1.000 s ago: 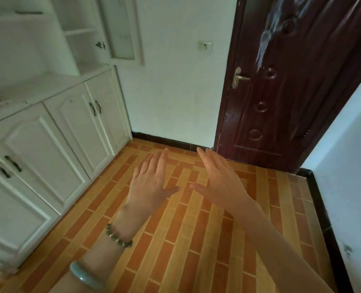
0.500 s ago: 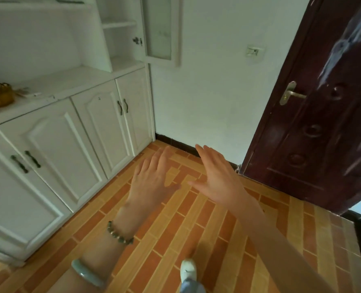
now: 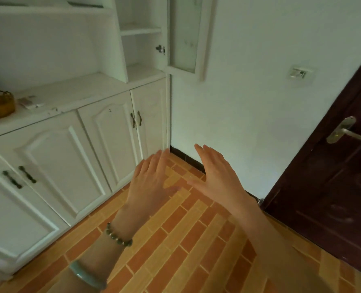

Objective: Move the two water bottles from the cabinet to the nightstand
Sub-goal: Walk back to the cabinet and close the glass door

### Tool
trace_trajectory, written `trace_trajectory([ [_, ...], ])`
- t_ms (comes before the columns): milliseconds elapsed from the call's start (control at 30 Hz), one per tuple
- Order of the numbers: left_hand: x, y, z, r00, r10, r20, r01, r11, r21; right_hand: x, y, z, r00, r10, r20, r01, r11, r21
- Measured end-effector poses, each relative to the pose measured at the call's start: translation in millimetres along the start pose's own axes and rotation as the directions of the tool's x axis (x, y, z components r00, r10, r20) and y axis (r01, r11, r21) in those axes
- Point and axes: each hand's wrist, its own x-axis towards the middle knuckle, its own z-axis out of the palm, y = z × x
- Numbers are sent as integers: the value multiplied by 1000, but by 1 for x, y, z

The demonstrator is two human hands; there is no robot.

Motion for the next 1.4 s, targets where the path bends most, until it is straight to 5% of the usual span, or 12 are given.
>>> trace_trajectory([
  [967,426,-131,137,999,-39,-23,41,995,87,440,163,38,999,-49,-18,49,999,-7],
  [1400,581,-135,180,986,-23,-163,42,993,111,590,245,32,987,-137,-86,136,991,-16],
])
